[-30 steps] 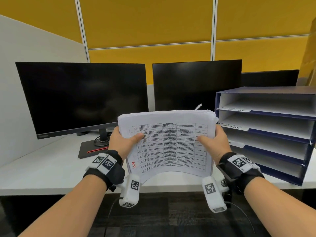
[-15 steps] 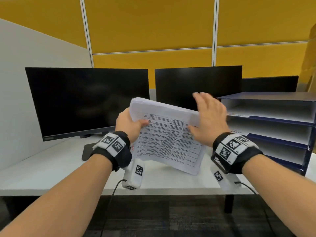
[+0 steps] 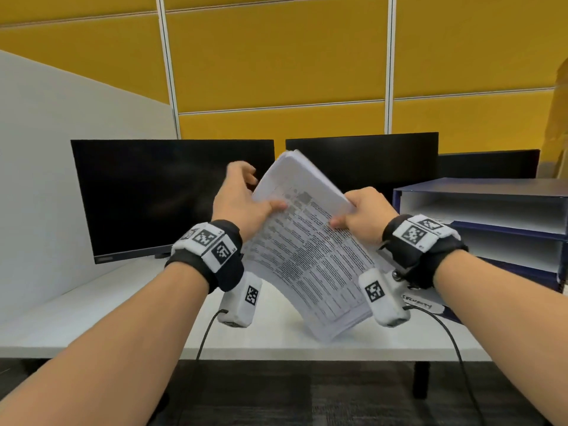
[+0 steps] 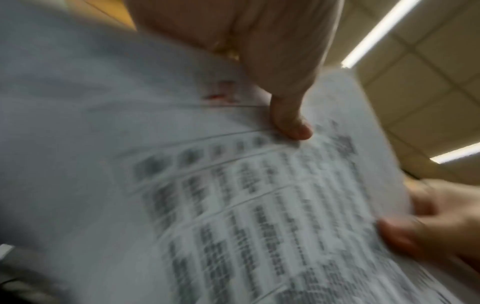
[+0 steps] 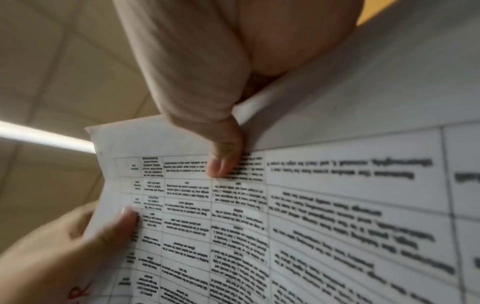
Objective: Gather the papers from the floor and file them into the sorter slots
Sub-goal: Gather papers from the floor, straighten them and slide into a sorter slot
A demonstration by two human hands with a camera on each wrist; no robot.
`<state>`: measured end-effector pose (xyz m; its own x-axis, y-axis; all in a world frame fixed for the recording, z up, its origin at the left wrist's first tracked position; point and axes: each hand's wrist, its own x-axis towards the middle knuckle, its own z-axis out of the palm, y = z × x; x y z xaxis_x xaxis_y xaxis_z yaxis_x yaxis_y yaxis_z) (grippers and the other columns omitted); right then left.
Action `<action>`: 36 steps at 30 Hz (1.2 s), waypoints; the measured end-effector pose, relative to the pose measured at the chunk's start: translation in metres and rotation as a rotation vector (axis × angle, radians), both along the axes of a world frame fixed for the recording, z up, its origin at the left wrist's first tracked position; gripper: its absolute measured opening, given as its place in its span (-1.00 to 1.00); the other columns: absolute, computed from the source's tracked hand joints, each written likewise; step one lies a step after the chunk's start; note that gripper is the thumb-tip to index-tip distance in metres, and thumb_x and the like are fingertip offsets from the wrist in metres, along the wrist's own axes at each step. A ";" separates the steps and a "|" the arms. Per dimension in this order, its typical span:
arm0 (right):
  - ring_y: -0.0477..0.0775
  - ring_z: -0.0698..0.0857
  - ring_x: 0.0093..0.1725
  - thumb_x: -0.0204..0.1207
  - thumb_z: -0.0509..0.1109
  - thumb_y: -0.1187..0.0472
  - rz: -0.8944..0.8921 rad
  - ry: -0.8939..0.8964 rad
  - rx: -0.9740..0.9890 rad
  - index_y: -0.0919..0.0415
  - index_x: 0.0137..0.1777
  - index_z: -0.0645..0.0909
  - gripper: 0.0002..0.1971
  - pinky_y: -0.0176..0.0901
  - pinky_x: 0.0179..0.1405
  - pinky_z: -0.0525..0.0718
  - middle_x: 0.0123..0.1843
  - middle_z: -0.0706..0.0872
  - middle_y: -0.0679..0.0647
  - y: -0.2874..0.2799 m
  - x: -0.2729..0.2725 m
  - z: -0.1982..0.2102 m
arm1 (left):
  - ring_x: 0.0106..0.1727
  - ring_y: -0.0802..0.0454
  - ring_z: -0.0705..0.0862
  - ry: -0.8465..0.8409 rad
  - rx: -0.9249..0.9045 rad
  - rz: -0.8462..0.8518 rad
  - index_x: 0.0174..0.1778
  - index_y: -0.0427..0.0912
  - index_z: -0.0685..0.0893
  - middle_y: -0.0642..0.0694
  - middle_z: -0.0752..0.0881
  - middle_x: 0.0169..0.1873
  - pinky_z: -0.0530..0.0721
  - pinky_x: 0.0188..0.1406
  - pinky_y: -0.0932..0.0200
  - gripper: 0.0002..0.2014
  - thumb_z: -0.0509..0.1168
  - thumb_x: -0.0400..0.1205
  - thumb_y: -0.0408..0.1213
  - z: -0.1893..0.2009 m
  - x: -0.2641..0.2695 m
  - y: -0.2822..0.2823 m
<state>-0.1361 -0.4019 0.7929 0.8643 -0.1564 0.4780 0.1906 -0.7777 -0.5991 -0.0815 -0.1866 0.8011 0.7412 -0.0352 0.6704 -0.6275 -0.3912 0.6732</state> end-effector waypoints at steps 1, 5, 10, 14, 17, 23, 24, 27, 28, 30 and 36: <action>0.07 0.76 -0.07 0.41 0.56 0.20 0.010 -0.020 0.054 0.14 0.04 0.72 -0.79 -0.04 -0.01 0.71 -0.10 0.78 0.07 -0.005 -0.001 -0.003 | 0.21 0.02 0.61 0.006 -0.027 0.056 0.35 0.05 0.35 0.06 0.57 0.23 0.63 0.18 -0.01 -0.11 0.68 0.17 0.04 0.001 0.005 0.005; 0.05 0.80 -0.09 0.44 0.53 0.20 0.057 -0.005 0.223 0.18 0.12 0.71 -0.74 0.03 -0.01 0.75 -0.03 0.81 0.09 -0.028 -0.005 -0.019 | 0.48 -0.08 0.45 0.107 -0.146 0.229 0.56 0.02 0.20 0.00 0.38 0.52 0.48 0.46 -0.15 0.14 0.67 0.13 0.16 -0.019 0.019 0.022; 0.24 0.79 0.06 0.22 0.65 0.07 0.195 0.040 0.600 0.27 0.17 0.68 -0.47 0.32 0.22 0.65 0.04 0.82 0.20 -0.043 -0.002 -0.055 | 0.09 -0.08 0.76 0.477 -0.363 -0.301 0.25 -0.24 0.62 -0.17 0.76 0.15 0.74 0.09 -0.12 -0.42 0.47 0.46 0.09 -0.055 0.020 0.010; 0.15 0.80 0.01 0.39 0.54 0.24 0.157 0.028 0.578 0.17 0.07 0.69 -0.75 0.25 0.19 0.69 0.04 0.81 0.18 -0.043 0.004 -0.059 | 0.04 -0.19 0.80 0.490 -0.450 -0.452 0.07 -0.16 0.71 -0.23 0.81 0.05 0.73 0.11 -0.23 -0.70 0.43 0.49 -0.10 -0.054 0.011 -0.016; 0.09 0.79 -0.04 0.50 0.47 0.26 0.003 -0.118 0.468 0.15 0.10 0.72 -0.81 0.14 0.10 0.74 -0.01 0.82 0.10 -0.028 0.014 -0.049 | 0.00 -0.18 0.79 0.355 -0.408 -0.243 -0.19 -0.04 0.69 -0.16 0.81 -0.07 0.73 0.13 -0.16 -0.90 0.35 0.64 -0.17 -0.037 0.012 -0.043; -0.03 0.71 -0.12 0.57 0.31 0.26 -0.070 -0.326 0.356 0.06 0.07 0.67 -0.83 -0.13 -0.14 0.70 -0.12 0.74 -0.02 0.014 0.018 -0.065 | -0.11 -0.03 0.65 0.147 -0.436 -0.064 -0.01 -0.09 0.55 0.08 0.62 -0.25 0.62 -0.04 0.09 -0.90 0.24 0.67 -0.15 -0.027 -0.003 -0.090; 0.00 0.72 -0.08 0.56 0.32 0.28 -0.059 -0.283 0.366 0.08 0.14 0.62 -0.80 -0.11 -0.11 0.72 -0.07 0.73 0.00 0.012 0.018 -0.076 | -0.09 -0.04 0.66 0.183 -0.424 -0.061 0.00 -0.08 0.56 0.05 0.65 -0.22 0.64 -0.02 0.07 -0.88 0.28 0.64 -0.14 -0.039 0.001 -0.089; -0.11 0.70 -0.05 0.48 0.41 0.38 -0.023 -0.177 0.504 0.12 0.27 0.46 -0.61 -0.42 -0.19 0.67 0.01 0.68 -0.06 -0.002 0.014 -0.108 | -0.09 -0.09 0.73 0.368 -0.382 -0.110 0.01 -0.16 0.69 -0.09 0.75 -0.13 0.70 -0.06 0.03 -0.72 0.43 0.54 -0.03 -0.083 0.012 -0.076; -0.17 0.67 -0.06 0.48 0.42 0.43 -0.009 -0.181 0.559 0.12 0.29 0.43 -0.57 -0.54 -0.24 0.60 0.03 0.67 -0.08 -0.006 0.011 -0.112 | -0.14 -0.06 0.72 0.405 -0.375 -0.138 -0.02 -0.18 0.72 -0.09 0.75 -0.17 0.67 -0.12 0.07 -0.69 0.45 0.52 0.00 -0.092 0.013 -0.072; -0.07 0.68 0.01 0.52 0.34 0.50 -0.009 -0.208 0.608 0.16 0.35 0.44 -0.56 -0.56 -0.19 0.56 0.10 0.67 0.00 -0.013 0.011 -0.110 | -0.16 -0.04 0.68 0.401 -0.371 -0.168 -0.05 -0.17 0.73 -0.08 0.75 -0.18 0.63 -0.11 0.09 -0.69 0.44 0.53 0.03 -0.095 0.016 -0.068; -0.22 0.65 0.03 0.50 0.32 0.50 0.077 -0.195 0.492 0.07 0.37 0.37 -0.50 -0.63 -0.21 0.55 0.05 0.62 -0.16 -0.010 0.009 -0.108 | -0.06 -0.07 0.78 0.382 -0.424 -0.126 0.11 -0.13 0.67 -0.12 0.78 -0.04 0.78 0.02 -0.09 -0.44 0.48 0.33 0.18 -0.082 0.017 -0.063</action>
